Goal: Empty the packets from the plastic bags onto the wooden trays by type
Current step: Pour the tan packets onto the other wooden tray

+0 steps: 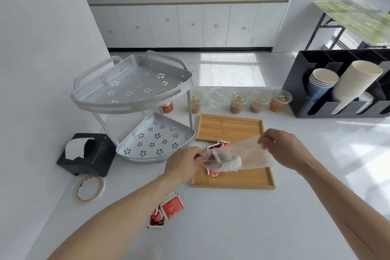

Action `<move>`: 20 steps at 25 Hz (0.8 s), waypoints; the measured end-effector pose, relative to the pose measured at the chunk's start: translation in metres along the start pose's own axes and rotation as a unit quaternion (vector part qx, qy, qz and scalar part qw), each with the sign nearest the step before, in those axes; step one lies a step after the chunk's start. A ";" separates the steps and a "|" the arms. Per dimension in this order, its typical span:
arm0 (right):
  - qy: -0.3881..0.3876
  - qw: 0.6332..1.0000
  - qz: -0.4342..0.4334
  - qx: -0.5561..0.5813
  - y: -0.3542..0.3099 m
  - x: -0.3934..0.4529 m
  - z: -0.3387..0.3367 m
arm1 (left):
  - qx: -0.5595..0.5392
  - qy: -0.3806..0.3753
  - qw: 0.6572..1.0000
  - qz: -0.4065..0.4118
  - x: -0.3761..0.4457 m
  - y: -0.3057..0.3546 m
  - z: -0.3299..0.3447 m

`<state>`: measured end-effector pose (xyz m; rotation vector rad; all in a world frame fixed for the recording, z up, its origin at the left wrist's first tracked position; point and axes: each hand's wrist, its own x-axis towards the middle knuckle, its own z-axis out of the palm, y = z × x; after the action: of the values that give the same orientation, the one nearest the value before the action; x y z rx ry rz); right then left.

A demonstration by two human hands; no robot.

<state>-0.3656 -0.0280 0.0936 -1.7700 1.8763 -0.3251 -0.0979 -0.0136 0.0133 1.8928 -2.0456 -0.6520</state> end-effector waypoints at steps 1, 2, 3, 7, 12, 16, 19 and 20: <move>-0.006 1.000 0.013 0.021 0.006 0.014 -0.003 | 0.017 0.014 1.000 0.003 0.014 0.006 -0.009; -0.007 0.999 0.026 0.039 0.011 0.028 -0.005 | 0.032 0.025 0.999 0.004 0.028 0.013 -0.018; -0.003 0.998 0.039 0.058 0.015 0.043 -0.005 | 0.045 0.036 0.998 0.005 0.043 0.019 -0.027; 0.002 0.990 0.085 0.109 0.030 0.098 -0.001 | 0.126 0.061 0.990 0.025 0.093 0.050 -0.051; -0.028 0.976 0.162 0.146 0.051 0.149 0.018 | 0.268 0.021 0.961 0.064 0.135 0.090 -0.054; -0.039 0.960 0.184 0.207 0.060 0.171 0.033 | 0.339 0.001 0.939 0.060 0.163 0.104 -0.054; -0.055 0.951 0.196 0.234 0.063 0.181 0.044 | 0.379 -0.002 0.923 0.067 0.178 0.106 -0.058; -0.058 0.948 0.201 0.240 0.063 0.186 0.049 | 0.392 -0.003 0.917 0.072 0.181 0.107 -0.060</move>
<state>-0.3924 -0.1933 -0.0190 -1.0377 1.8243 -0.4625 -0.1794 -0.1967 0.1004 2.0484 -2.6638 0.2660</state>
